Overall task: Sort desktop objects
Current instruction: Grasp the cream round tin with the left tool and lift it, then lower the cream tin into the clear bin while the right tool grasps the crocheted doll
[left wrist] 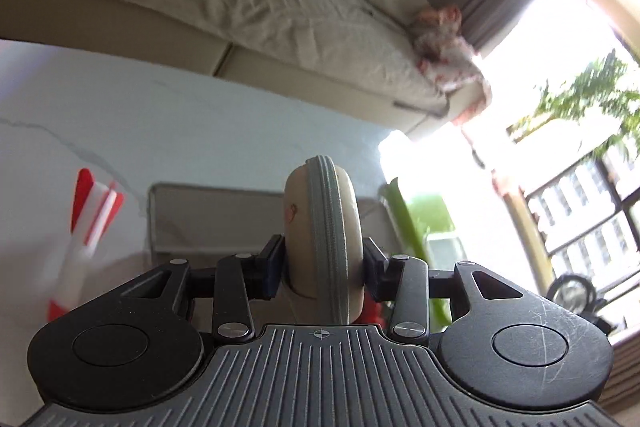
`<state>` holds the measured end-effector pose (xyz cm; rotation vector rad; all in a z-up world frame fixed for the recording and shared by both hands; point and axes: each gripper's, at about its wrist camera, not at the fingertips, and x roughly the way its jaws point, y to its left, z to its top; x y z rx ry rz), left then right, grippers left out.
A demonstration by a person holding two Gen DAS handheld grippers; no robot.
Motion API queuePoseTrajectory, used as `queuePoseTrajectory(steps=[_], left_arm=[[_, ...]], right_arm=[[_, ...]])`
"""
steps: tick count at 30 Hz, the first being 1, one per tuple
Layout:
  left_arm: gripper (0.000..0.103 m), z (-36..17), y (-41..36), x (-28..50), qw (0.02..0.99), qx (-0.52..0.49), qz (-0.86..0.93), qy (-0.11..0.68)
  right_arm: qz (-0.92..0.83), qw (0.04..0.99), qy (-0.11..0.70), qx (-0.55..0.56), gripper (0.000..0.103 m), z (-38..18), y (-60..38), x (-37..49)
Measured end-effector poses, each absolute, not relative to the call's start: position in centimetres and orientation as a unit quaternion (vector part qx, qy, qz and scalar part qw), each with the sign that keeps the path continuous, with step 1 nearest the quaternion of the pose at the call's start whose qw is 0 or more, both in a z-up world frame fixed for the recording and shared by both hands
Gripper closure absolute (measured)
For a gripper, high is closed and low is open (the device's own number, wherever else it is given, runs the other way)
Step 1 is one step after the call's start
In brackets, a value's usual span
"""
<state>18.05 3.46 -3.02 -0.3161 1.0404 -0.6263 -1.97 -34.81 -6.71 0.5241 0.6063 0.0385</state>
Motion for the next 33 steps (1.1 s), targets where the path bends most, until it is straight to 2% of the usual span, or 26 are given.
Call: queuePoseTrajectory(steps=[5, 10, 16, 20, 23, 26, 27, 29, 31, 33], left_arm=[[0.06, -9.3, -2.9, 19.2, 0.778, -0.032, -0.244, 0.578], [0.059, -13.6, -4.7, 19.8, 0.757, 0.046, -0.191, 0.623], [0.059, -15.5, -4.1, 19.7, 0.752, 0.059, -0.16, 0.636], [0.057, -14.6, -3.7, 19.5, 0.762, 0.056, -0.151, 0.628], [0.041, -13.2, -3.6, 19.6, 0.77, 0.046, -0.15, 0.619], [0.031, -11.9, -3.4, 19.6, 0.775, 0.028, -0.154, 0.612], [0.023, -11.5, -3.3, 19.4, 0.777, 0.022, -0.156, 0.609], [0.013, -10.0, -3.2, 18.8, 0.785, 0.019, -0.161, 0.598], [0.01, -8.8, -3.2, 18.0, 0.79, 0.017, -0.172, 0.589], [0.01, -7.8, -3.1, 17.5, 0.79, 0.004, -0.183, 0.585]], right_arm=[[-0.001, 0.923, 0.302, 0.237, 0.0, -7.2, -36.8, -2.4], [-0.036, 0.915, 0.344, 0.207, 0.0, -9.0, -38.3, -1.1], [-0.023, 0.906, 0.392, 0.157, 0.001, -13.0, -38.0, 1.5], [0.0, 0.902, 0.425, 0.072, 0.009, -14.9, -36.1, 3.9], [0.003, 0.9, 0.435, 0.044, 0.009, -16.1, -35.1, 5.4], [0.013, 0.896, 0.441, 0.059, 0.009, -17.1, -34.9, 6.5], [0.018, 0.894, 0.443, 0.068, 0.009, -17.4, -34.9, 6.8], [0.019, 0.889, 0.451, 0.074, 0.009, -18.0, -35.0, 6.8], [0.018, 0.889, 0.454, 0.065, 0.009, -18.5, -34.6, 7.2], [0.023, 0.887, 0.457, 0.059, 0.013, -18.9, -34.3, 7.6]])
